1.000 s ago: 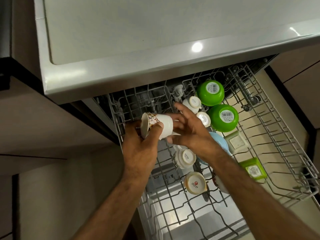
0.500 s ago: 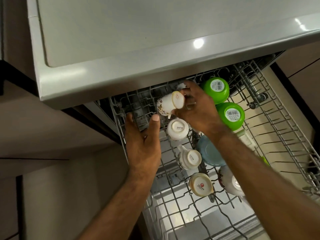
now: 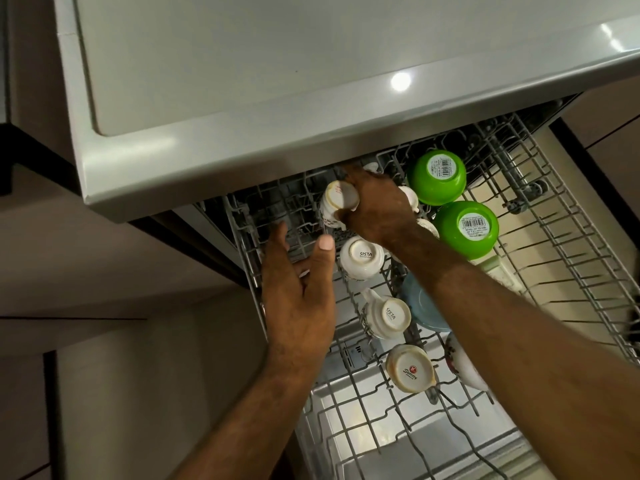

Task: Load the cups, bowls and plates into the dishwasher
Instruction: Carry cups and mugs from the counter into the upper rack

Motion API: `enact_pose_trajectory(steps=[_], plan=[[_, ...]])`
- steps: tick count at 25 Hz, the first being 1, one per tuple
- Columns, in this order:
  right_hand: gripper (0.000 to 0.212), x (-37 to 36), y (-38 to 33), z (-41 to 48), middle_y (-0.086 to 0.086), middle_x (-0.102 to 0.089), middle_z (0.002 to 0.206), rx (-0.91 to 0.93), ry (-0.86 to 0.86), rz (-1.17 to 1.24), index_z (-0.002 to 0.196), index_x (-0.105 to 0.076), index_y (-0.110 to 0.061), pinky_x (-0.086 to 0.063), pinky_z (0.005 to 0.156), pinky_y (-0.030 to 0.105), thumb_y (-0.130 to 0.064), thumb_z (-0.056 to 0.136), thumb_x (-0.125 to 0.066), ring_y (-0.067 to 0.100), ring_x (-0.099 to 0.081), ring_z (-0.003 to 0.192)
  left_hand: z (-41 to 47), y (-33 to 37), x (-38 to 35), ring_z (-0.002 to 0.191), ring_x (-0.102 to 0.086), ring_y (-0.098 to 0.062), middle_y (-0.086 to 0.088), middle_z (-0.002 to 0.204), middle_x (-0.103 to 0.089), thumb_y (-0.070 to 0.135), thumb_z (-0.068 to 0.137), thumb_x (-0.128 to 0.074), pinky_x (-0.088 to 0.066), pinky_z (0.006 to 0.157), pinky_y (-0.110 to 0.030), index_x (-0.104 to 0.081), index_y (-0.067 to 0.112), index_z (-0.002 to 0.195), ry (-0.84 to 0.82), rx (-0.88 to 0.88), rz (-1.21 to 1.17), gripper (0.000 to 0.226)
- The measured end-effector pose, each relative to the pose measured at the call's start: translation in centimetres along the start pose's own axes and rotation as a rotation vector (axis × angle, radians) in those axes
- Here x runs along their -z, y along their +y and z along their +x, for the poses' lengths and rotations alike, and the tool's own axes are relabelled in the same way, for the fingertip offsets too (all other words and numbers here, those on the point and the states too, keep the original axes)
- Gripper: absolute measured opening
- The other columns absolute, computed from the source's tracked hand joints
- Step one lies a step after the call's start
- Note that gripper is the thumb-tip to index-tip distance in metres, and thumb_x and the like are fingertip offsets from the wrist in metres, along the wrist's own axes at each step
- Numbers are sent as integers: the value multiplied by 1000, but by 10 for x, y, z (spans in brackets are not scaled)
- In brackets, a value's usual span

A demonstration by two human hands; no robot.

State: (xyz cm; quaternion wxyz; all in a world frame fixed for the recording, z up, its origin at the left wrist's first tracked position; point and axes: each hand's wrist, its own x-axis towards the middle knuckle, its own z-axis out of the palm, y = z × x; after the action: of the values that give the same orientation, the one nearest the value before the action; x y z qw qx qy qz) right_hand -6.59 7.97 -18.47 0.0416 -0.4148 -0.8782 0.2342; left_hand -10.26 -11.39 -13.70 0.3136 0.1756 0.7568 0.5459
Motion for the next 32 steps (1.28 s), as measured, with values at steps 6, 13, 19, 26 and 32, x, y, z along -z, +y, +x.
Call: enact_pose_trajectory(steps=[6,13,19,26,32], plan=[[78,1,2,-7,4,-58,136,15,23,-4,141,-48,-25,-47,97,38,-40,73,-84,31,-51,126,-4,3,8,143,-42,-10,9,163,-32,65,92,-59,-45,113,-46,-21,42,158,10,-55,65,79],[75,25,-22,-51,7,-55,139,26,136,50,142,-51,-20,-47,100,35,-30,75,-82,30,-50,128,-3,29,28,155,-19,-17,-3,169,-19,52,94,-62,-22,124,-32,-15,21,163,-45,-261,473,89],[64,54,-43,-106,4,-54,141,21,218,34,139,-54,-25,-52,96,39,-28,79,-76,28,-51,126,-21,50,51,157,-12,-17,-3,171,-11,57,97,-57,-17,125,-32,-10,21,164,-168,-314,612,89],[60,110,-90,-187,3,-51,142,28,267,56,140,-52,-20,-44,105,38,-30,84,-73,23,-46,129,-80,108,108,151,-25,-7,8,165,-29,56,98,-56,-22,120,-27,-26,28,160,-252,-308,632,75],[61,184,-160,-251,3,-49,148,102,274,48,143,-51,-19,-42,110,44,-32,87,-71,24,-42,135,-142,188,172,154,-16,-10,8,169,-20,55,99,-52,-15,116,-27,-19,28,162,-160,-431,750,76]])
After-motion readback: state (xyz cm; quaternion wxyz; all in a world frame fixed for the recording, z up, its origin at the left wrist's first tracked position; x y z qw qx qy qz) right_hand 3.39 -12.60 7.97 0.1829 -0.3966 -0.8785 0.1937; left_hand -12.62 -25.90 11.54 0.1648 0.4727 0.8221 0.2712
